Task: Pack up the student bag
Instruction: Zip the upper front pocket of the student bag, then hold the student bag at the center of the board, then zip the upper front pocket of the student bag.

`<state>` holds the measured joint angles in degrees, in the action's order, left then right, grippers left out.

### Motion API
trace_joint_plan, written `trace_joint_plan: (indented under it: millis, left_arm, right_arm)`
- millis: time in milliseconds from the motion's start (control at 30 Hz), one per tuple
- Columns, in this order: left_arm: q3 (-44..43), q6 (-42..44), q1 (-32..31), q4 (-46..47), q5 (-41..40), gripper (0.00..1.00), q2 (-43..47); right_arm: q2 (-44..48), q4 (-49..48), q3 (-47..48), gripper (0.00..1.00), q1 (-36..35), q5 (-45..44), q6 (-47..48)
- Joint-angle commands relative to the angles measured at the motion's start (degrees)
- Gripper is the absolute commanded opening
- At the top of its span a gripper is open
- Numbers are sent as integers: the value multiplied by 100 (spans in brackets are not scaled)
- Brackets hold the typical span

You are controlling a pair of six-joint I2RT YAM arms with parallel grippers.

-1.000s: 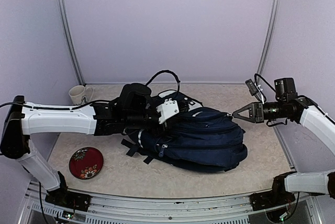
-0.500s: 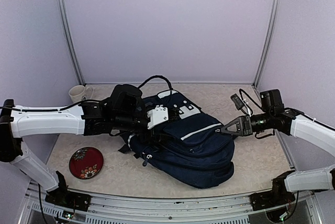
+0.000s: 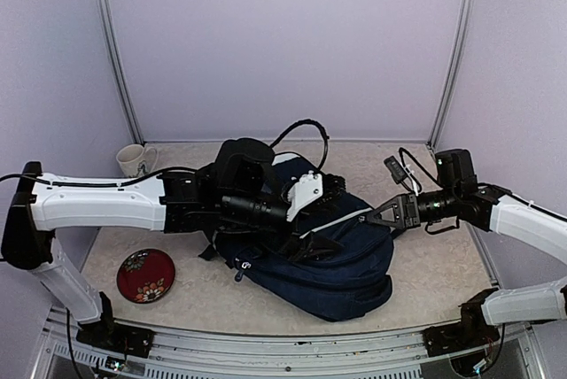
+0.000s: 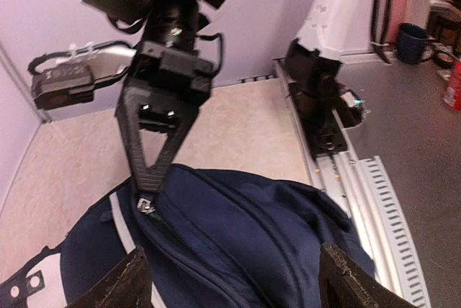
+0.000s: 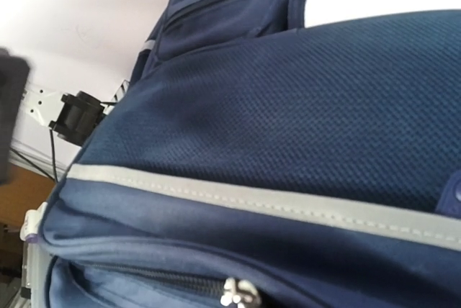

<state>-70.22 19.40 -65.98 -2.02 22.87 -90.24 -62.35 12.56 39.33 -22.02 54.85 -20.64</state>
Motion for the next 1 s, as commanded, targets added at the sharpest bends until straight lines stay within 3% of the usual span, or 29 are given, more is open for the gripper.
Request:
trace_joint_plan:
  millis: [0,100,200,267,367,533,633,733,967]
  left_arm:
    - [-743,-739,-3,-634,-1522,72,-804]
    - [-1254,-828,-19,-1184,-1340,69,-1182]
    - [-1440,-1018,-38,-1258,-958,72,-1402]
    - [-1587,-1080,-42,-1473,-1234,70,-1561]
    - [-1825,-1085,-43,-1893,-1850,58,-1751]
    - [-2139,-1045,-43,-2523,-2101,57,-2120]
    - [-2309,-1016,-47,-2770,-2157,39,-2331]
    - [-2343,-935,-34,-2862,-2074,1,-2349]
    - [-1580,-733,147,-2517,-2796,0,-1473]
  right_arm:
    - [119,-144,216,0,-57,-262,-26]
    - [86,148,343,0,-63,-403,124]
    - [50,396,473,0,-57,-564,254]
    - [39,539,567,0,-57,-644,286]
    - [37,977,773,0,-57,-823,439]
    - [-24,1536,1064,0,-64,-1034,618]
    - [-8,1703,1128,0,-59,-1075,622]
    - [-16,1978,1198,0,-62,-1154,699]
    - [-70,2752,1549,0,-9,-1770,1075]
